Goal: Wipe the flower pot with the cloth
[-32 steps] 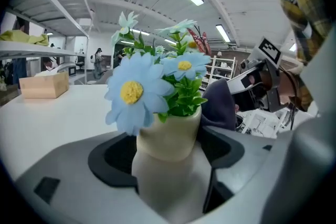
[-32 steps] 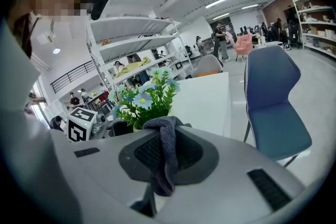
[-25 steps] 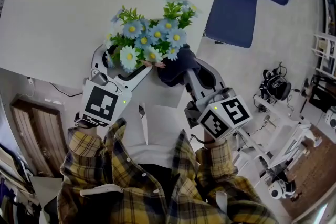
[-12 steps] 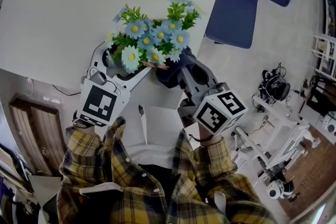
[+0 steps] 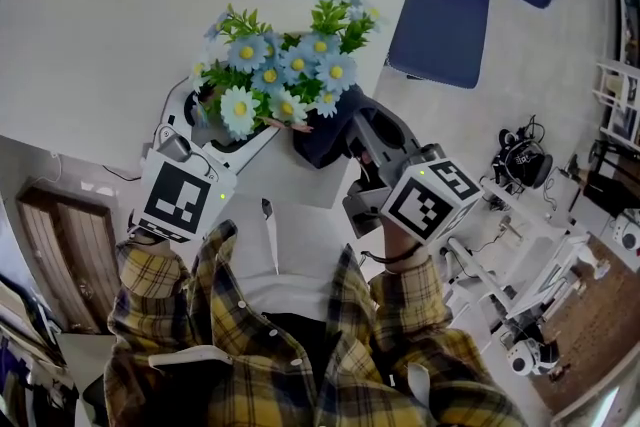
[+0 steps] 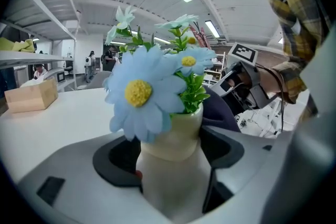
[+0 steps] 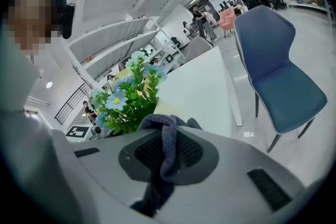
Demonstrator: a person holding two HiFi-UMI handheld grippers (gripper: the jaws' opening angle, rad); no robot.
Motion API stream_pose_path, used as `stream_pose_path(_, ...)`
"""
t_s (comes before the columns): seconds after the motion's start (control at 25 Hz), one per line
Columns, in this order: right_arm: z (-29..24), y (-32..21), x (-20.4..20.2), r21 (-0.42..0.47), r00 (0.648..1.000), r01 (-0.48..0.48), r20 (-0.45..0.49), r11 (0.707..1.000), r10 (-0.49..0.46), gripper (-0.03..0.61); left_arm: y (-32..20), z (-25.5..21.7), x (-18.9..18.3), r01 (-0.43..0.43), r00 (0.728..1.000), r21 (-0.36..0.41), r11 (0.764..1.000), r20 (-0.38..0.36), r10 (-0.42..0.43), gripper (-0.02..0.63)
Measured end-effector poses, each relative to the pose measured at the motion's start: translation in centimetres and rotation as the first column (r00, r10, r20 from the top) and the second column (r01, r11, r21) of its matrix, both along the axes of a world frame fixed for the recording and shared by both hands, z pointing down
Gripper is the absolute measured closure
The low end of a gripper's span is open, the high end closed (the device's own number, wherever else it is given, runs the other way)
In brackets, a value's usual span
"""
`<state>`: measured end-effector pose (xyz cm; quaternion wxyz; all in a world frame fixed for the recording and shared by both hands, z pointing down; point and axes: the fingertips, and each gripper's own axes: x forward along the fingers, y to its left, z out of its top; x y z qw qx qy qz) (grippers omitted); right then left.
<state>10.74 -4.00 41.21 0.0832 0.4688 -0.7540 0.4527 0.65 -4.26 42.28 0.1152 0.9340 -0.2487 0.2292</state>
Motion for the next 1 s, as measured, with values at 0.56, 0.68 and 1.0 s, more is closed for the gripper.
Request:
stream_pose_path(0.56,0.7,-4.7,0.7,-0.031,0.983,0.170,-0.068,0.985,-0.171,0.561,0.0,0.0,-0.2,-0.123,0.991,-0.004,0.992,0.046,0.123,0.253)
stream_pose_path(0.68,1.1,-5.8,0.1,-0.042,0.961,0.267,-0.069,0.963,-0.269,0.561,0.0,0.4,-0.5,-0.179,0.982,-0.013,0.984,0.051,0.180,0.255)
stream_pose_path(1.0,0.2,-7.5,0.8,-0.033,0.865,0.499,-0.040,0.866,-0.500,0.561,0.2,-0.5,1.6,-0.374,0.924,-0.041,0.926,0.066,0.376,0.258)
